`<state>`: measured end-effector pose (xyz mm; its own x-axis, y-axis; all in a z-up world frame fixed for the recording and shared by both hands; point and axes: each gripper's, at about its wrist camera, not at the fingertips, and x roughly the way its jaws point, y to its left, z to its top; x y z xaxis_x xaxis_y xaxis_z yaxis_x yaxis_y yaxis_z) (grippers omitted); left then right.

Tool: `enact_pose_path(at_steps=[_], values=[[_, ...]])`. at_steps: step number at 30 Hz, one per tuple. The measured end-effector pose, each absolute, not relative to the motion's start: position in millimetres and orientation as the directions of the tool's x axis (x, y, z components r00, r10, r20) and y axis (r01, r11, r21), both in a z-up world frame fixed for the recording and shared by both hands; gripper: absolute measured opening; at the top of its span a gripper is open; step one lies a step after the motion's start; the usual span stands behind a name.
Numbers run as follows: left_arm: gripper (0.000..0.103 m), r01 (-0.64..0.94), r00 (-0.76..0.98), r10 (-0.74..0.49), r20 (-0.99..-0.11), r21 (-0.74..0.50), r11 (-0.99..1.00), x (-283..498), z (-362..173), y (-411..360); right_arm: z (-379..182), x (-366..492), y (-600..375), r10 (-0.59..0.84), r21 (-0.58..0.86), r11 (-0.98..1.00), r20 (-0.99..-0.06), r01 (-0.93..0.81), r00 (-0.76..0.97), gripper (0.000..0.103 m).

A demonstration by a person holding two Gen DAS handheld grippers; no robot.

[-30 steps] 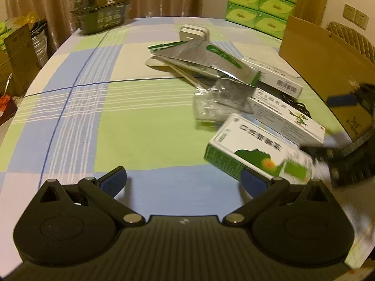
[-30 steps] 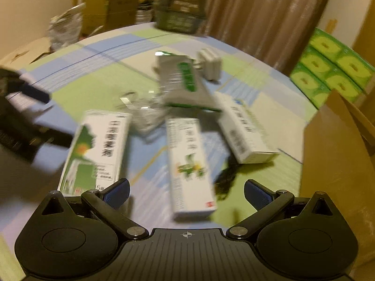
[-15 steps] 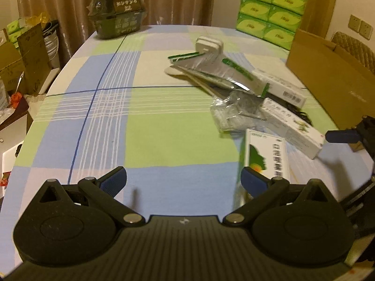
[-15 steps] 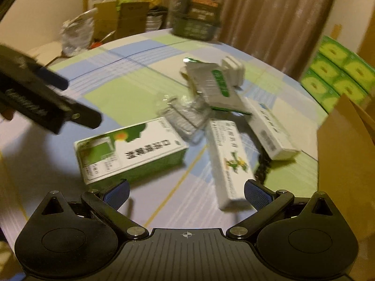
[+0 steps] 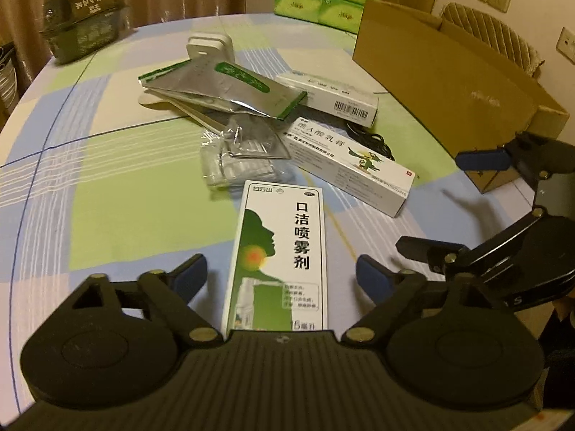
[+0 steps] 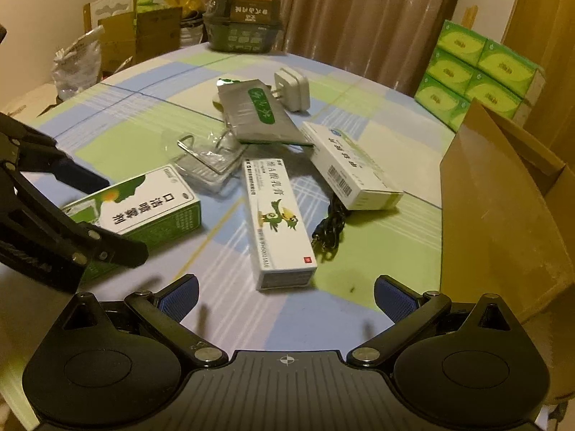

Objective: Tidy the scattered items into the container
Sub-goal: 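Grasp the green-and-white spray box with the left tool while the right tool grasps the white cream box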

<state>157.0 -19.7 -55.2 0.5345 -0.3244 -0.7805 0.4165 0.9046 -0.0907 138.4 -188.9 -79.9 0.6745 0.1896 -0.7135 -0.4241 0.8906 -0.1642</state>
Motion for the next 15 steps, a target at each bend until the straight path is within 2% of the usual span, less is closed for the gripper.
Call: enact_pose_path(at_steps=[1,2,10,12,15], values=[[0.059,0.419,0.534,-0.32,-0.783,-0.084,0.904,158,-57,-20,-80,141,-188,0.19,-0.168,0.889,-0.711,-0.426,0.677,0.101],[0.052,0.42,0.531,-0.316,-0.787,-0.08,0.904,159,-58,-20,-80,144,-187,0.193,-0.17,0.887,-0.709,-0.43,0.678,0.101],[0.051,0.363,0.536,-0.281,-0.796,-0.083,0.928,151,-56,11,-86,182,-175,0.228,-0.129,0.887,-0.714,-0.443,0.663,0.1],[0.051,0.345,0.539,-0.272,-0.797,-0.085,0.935,147,-56,19,-88,191,-172,0.237,-0.113,0.885,-0.726,-0.452,0.646,0.075],[0.051,0.328,0.543,-0.264,-0.797,-0.088,0.941,143,-55,27,-87,194,-167,0.227,-0.145,0.876,-0.717,-0.46,0.659,0.069]])
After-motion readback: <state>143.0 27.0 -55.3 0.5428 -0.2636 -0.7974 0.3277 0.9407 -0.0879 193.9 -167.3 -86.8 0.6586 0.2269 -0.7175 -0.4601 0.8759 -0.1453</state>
